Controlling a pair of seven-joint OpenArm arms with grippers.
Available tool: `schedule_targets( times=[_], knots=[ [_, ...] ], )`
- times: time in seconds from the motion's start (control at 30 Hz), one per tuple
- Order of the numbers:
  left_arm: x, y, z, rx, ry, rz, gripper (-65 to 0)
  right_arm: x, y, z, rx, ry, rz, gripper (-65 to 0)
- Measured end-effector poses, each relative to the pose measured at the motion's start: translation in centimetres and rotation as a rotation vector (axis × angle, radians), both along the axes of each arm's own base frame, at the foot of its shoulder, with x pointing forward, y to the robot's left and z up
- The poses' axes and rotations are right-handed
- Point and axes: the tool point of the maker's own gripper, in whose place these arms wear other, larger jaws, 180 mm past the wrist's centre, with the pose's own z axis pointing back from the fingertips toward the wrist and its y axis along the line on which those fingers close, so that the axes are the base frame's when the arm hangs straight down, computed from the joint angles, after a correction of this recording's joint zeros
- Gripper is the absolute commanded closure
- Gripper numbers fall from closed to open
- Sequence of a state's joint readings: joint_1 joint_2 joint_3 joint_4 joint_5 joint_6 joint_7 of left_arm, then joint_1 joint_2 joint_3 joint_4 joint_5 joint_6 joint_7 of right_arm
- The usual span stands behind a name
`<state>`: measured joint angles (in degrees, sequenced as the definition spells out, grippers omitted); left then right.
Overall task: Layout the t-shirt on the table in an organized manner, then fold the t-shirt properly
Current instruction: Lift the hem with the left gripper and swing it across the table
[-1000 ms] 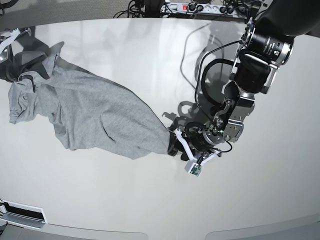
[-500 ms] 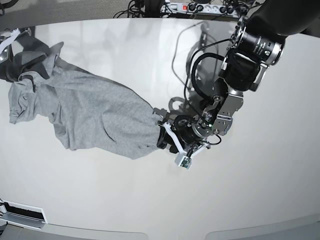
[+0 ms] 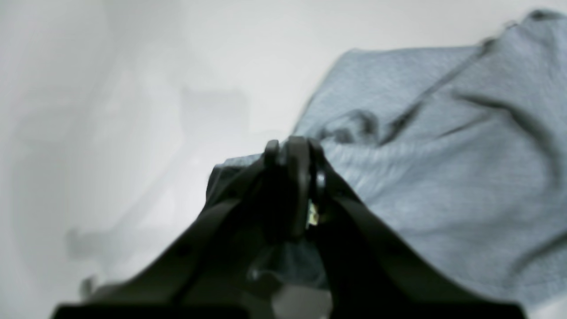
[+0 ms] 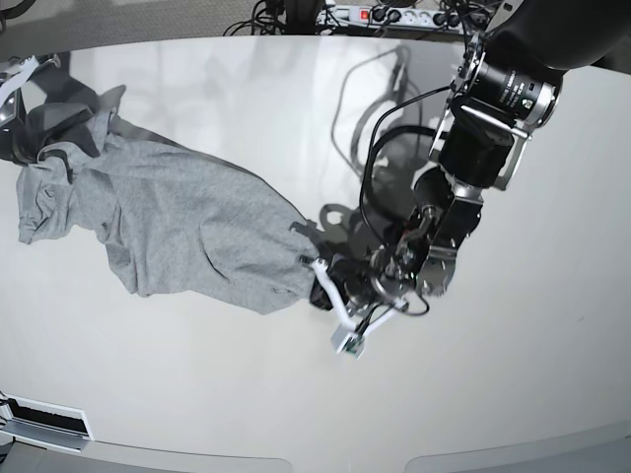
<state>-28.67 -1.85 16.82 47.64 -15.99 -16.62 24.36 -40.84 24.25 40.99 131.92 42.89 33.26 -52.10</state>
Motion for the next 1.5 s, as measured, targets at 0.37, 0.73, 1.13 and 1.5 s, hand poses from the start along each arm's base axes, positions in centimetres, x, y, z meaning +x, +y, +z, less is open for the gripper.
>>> schedule_targets(
  times=[0.37, 0.73, 1.13, 1.5],
  knots=[
    [0.5, 1.5, 8.8, 0.17, -0.128, -0.164, 0.0, 2.5, -1.8, 2.1, -0.037, -0.103, -0.082, 0.0],
    [2.5, 10.6, 9.3, 0.296, -0.193, -0.054, 0.0, 6.9, -2.5, 4.0, -0.007, -0.227, -0.076, 0.0],
    [14.3, 11.9, 37.3, 0.252, -0.686, 0.05, 0.0, 19.2, -7.8, 17.4, -0.154, -0.573, -0.073, 0.0],
    [13.9, 11.7, 30.4, 0.144, -0.234, -0.061, 0.0, 20.0, -9.9, 25.1, -0.038, -0.59, 0.036, 0.0]
  ],
)
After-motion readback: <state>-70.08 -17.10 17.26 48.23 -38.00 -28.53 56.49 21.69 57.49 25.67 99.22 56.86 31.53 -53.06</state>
